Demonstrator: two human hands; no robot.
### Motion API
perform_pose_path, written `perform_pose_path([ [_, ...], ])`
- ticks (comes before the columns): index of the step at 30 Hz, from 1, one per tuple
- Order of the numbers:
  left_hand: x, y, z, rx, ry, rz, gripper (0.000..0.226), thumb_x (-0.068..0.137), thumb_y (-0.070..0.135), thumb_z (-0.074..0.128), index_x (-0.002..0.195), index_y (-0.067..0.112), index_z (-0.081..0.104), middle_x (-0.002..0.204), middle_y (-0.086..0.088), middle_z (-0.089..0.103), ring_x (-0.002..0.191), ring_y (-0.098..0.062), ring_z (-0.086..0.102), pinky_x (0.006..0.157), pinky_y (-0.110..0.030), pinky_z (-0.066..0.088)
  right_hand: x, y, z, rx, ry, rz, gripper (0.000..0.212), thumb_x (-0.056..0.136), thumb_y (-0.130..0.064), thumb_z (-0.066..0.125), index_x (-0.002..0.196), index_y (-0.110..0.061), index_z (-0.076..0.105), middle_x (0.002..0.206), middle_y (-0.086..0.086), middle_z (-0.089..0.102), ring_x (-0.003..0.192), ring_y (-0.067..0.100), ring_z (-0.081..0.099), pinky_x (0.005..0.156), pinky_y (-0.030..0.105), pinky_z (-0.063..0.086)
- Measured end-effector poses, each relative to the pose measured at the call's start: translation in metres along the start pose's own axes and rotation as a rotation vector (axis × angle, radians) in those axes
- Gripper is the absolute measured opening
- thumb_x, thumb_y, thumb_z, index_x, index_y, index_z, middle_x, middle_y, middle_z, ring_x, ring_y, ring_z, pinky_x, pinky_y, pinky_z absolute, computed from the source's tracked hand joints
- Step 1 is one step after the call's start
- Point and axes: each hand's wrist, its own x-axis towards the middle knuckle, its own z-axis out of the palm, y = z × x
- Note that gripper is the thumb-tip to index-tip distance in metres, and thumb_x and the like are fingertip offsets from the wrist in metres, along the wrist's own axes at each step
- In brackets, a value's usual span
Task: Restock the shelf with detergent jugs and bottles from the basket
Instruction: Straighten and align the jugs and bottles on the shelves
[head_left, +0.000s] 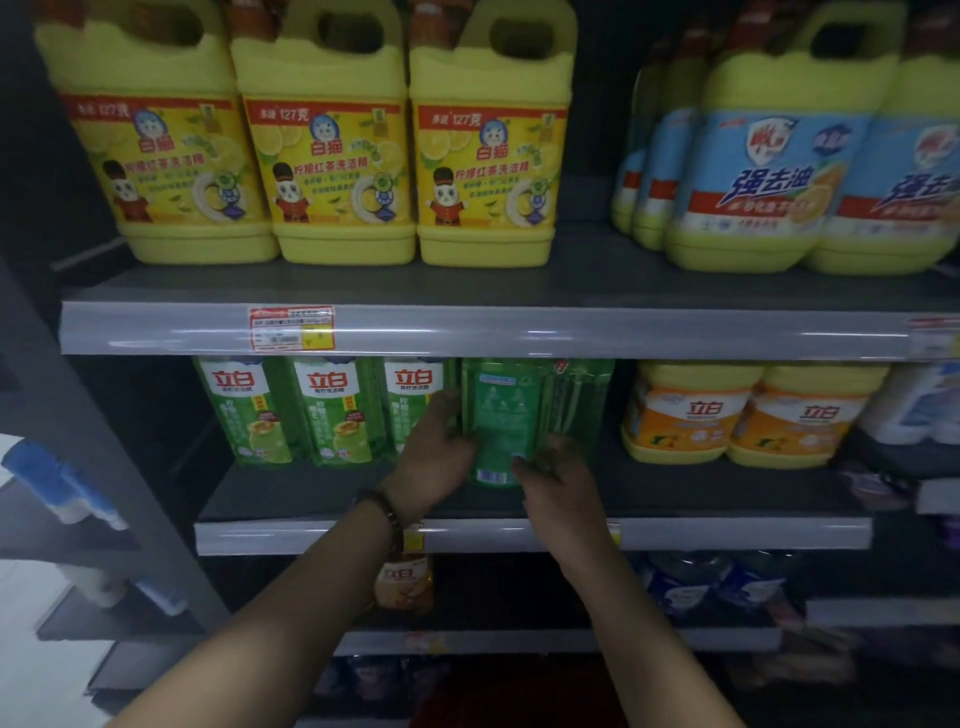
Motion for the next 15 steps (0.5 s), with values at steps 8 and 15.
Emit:
perform_pose_path([
  [8,0.010,0.016,0.010,-0.041,-0.045,0.024,0.064,0.088,-0.015,0.056,0.119,0.041,0.057,0.116,0.011,0.073,0.106,-0.008,0.073,0.087,-0.030,0.062,0.007,-0.009,-0.002,0.007,-0.068,0.011,0.034,0.095,-0.021,0.071,0.128,-0.024,0.065,0.118,-0.003,0.075,0.110,0.020,0.071,0.099,0.040,0.055],
  [15,0.002,0.006,-0.002,0.006,0.030,-0.015,0.051,0.091,-0.012,0.056,0.133,0.016,0.050,0.118,0.003,0.063,0.103,-0.009,0.065,0.066,-0.012,0.056,0.008,0.000,0.010,-0.160,-0.049,-0.074,0.073,0.064,-0.052,0.074,0.133,-0.037,0.060,0.121,-0.001,0.071,0.109,0.021,0.070,0.095,0.041,0.059],
])
